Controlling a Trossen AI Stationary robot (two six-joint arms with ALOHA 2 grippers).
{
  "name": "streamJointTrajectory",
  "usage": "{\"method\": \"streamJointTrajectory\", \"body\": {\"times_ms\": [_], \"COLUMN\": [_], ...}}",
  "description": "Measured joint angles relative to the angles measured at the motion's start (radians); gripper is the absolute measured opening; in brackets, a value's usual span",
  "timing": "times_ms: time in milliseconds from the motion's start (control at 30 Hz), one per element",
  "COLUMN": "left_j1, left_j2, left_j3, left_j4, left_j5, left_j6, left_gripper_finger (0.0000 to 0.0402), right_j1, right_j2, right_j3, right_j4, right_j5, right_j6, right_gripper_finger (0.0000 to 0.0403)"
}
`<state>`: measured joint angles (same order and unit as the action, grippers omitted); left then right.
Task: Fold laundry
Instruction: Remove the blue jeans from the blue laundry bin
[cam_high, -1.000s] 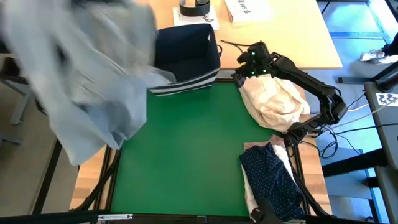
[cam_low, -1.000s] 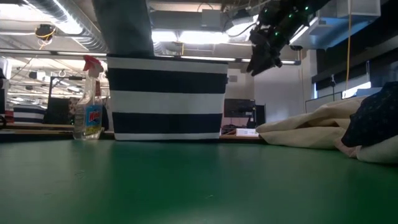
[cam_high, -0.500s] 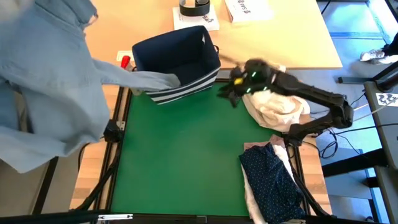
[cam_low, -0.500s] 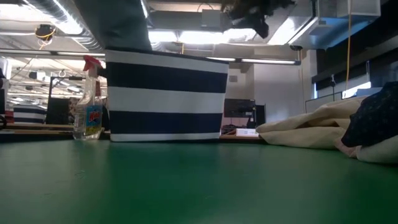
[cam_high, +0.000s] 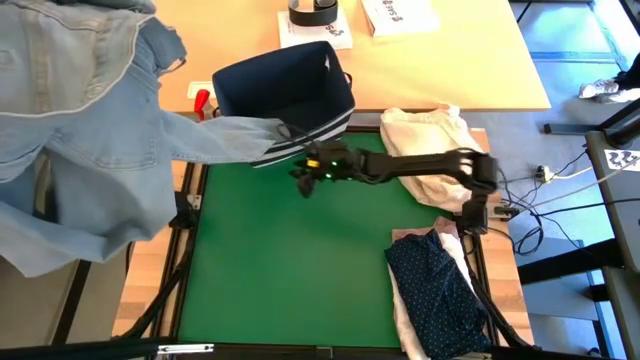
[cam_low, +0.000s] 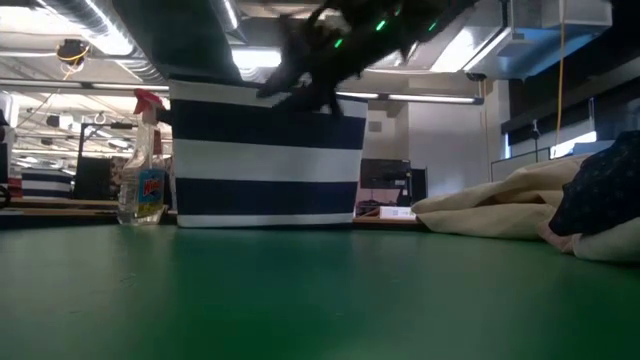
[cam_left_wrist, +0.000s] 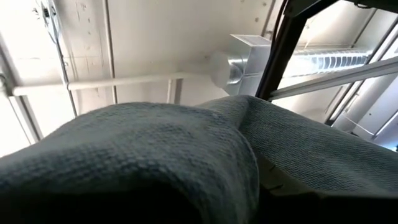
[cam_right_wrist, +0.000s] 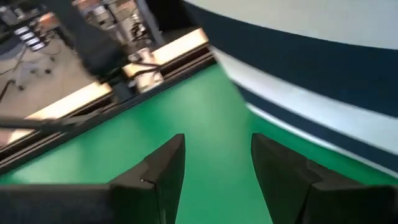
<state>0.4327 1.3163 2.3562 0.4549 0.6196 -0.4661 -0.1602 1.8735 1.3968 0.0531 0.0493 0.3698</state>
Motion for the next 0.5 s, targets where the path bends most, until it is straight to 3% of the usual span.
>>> {"method": "streamJointTrajectory", "body": {"times_ms": [267,500], "left_j1": [0.0,0.0], "left_j2": [-0.001,0.042], "left_j3": [0.0,0.0], "left_j4": [0.006,0.188], "left_j5": [-0.008,-0.246], "left_j6": [0.004,0.026], "left_gripper_finger": [0.003,0.003], "right_j1": [-0.111,-0.229], "right_j2": [0.183,0.199], "right_j3": [0.179,0.252], "right_j4": [0.025,0.03], "right_j5": [0.003,0.038], "right_j6": [-0.012,-0.041], "right_gripper_finger": [0.0183,0.0183]}}
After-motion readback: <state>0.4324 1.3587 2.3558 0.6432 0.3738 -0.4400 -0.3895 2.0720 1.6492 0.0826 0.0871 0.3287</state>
